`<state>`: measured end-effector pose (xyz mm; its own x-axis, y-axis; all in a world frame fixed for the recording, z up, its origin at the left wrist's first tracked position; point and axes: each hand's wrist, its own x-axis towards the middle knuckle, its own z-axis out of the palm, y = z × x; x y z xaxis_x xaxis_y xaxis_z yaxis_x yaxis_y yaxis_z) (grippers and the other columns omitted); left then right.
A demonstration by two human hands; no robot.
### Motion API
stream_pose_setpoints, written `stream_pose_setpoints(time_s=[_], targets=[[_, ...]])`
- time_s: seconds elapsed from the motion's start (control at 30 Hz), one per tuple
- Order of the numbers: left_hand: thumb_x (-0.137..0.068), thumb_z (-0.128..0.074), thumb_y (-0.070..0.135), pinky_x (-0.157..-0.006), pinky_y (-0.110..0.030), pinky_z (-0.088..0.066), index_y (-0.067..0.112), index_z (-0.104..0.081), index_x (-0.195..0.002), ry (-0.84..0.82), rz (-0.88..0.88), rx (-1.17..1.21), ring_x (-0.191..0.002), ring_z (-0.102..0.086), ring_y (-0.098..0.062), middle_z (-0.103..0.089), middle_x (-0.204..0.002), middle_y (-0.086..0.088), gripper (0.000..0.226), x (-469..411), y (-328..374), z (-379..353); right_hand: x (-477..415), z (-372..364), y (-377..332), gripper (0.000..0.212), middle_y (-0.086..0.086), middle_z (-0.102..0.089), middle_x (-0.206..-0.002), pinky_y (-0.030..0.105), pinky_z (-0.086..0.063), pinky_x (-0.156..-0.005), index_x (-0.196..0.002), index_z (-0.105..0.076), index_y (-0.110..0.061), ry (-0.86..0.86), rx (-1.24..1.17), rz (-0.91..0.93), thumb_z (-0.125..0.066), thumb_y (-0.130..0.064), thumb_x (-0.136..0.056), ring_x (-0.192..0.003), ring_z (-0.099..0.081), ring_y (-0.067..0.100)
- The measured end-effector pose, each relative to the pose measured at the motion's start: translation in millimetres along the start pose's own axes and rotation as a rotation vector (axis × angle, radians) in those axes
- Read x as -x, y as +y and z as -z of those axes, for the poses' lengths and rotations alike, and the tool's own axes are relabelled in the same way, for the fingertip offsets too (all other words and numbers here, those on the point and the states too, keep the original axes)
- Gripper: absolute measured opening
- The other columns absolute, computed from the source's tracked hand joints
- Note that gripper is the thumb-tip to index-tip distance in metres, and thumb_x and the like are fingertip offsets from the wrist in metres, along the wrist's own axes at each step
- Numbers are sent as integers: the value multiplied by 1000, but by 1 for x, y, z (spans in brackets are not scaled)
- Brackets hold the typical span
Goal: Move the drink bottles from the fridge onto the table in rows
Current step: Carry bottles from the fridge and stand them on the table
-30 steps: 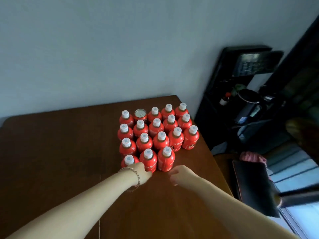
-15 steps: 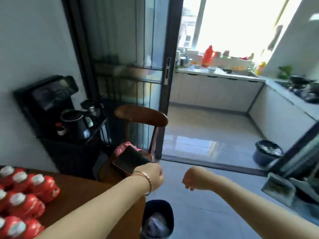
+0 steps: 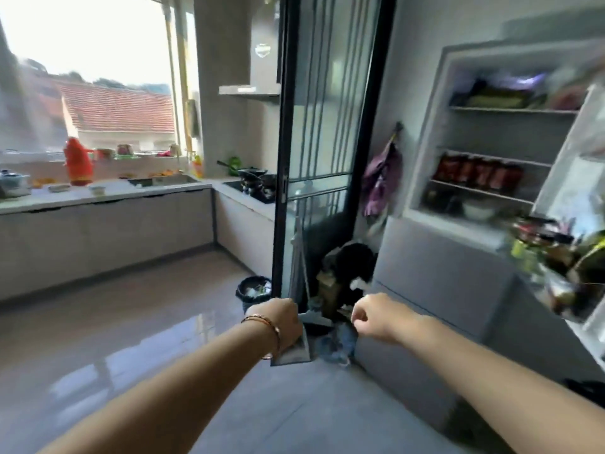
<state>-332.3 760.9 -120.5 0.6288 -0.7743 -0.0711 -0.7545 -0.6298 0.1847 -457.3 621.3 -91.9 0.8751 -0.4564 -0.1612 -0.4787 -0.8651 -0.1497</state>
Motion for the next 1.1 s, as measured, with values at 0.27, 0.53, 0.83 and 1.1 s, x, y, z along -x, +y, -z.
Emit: stream_pose_setpoints(time_s=[0.27, 0.53, 0.83, 1.1], targets=[[-87, -44, 26, -74, -31, -46, 13, -63, -98, 118, -219, -49, -99, -61, -28, -66, -106, -6, 25, -198, 158, 51, -90, 93, 185, 25, 7, -68, -111, 30, -47, -80, -103, -69, -17, 131, 34, -296, -50, -18, -86, -101, -63, 28], [-87, -42, 25, -66, -27, -43, 14, -61, -92, 215, -414, -72, -87, -61, -24, -65, -98, -3, 22, -406, 231, 67, -210, 152, 314, 11, 4, -58, -91, 26, -38, -69, -84, -57, -18, 246, 87, -523, -47, -19, -89, -81, -52, 25], [-86, -39, 22, -65, -26, -40, 21, -58, -89, 233, -578, -14, -78, -55, -22, -61, -88, 1, 19, -623, 318, 82, -338, 202, 437, 15, 7, -61, -91, 27, -40, -66, -87, -63, -9, 410, -22, -788, -50, -16, -87, -83, -56, 28], [-87, -42, 24, -67, -27, -44, 24, -57, -91, 260, -641, 69, -74, -52, -22, -59, -86, 2, 15, -762, 390, 62, -443, 216, 553, 18, 4, -67, -98, 29, -49, -74, -93, -67, -14, 579, -129, -845, -51, -19, -87, -95, -63, 28]])
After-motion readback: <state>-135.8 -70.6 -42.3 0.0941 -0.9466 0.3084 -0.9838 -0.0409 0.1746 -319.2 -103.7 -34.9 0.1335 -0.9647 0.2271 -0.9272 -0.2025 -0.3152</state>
